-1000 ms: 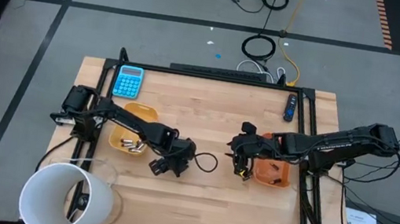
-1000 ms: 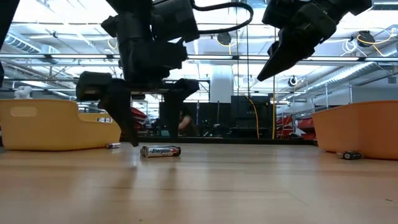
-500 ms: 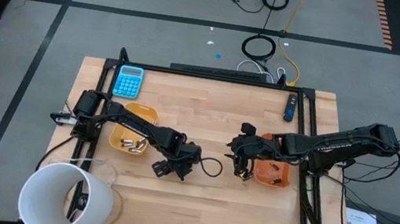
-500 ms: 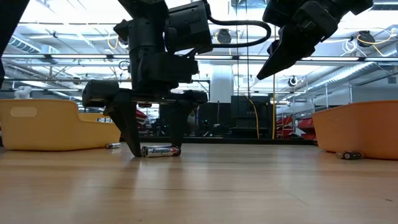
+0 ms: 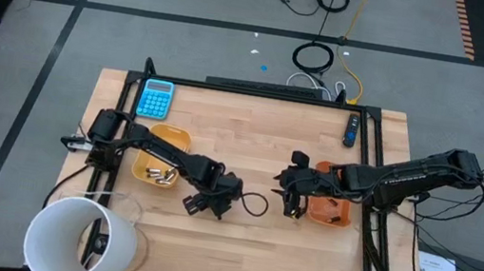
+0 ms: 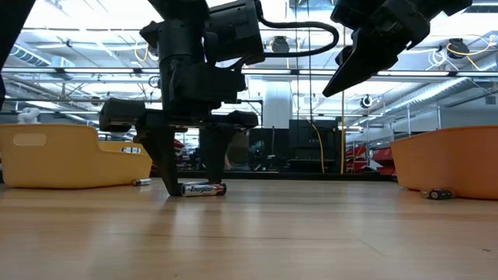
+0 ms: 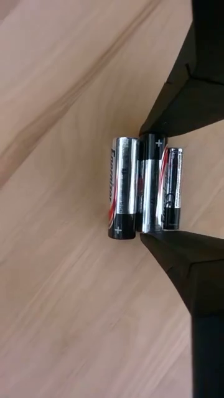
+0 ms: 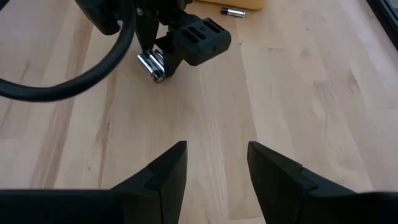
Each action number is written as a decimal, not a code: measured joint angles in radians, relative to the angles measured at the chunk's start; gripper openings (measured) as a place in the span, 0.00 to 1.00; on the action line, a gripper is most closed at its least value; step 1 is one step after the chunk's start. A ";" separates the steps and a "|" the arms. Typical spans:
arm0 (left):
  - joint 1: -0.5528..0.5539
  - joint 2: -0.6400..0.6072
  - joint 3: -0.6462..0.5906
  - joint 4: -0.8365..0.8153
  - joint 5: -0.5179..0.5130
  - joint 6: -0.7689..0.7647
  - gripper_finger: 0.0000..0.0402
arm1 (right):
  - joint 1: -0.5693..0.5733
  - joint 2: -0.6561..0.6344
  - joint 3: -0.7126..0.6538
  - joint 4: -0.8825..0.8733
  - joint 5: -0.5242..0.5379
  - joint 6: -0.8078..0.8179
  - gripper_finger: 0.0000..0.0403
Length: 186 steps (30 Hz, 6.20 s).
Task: Sort batteries
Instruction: Put the silver battery into the yellow bin
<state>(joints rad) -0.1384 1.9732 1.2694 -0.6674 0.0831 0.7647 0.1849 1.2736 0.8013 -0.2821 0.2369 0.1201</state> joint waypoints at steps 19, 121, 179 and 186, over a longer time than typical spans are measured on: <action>-0.008 0.008 0.077 -0.116 -0.136 -0.015 0.56 | 0.010 0.000 0.000 0.000 0.003 0.017 0.40; 0.128 -0.051 -0.040 -0.250 -0.297 0.199 0.72 | 0.007 0.001 0.000 0.016 0.001 -0.045 0.40; 0.172 0.006 -0.037 -0.251 -0.167 0.060 0.69 | 0.009 0.001 0.000 0.017 -0.003 -0.034 0.40; 0.174 0.006 -0.037 -0.257 -0.158 -0.010 0.69 | 0.020 0.001 0.000 0.018 -0.003 -0.034 0.40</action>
<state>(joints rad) 0.0360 1.9789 1.2320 -0.9247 -0.0746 0.7547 0.2054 1.2743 0.8016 -0.2646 0.2340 0.0856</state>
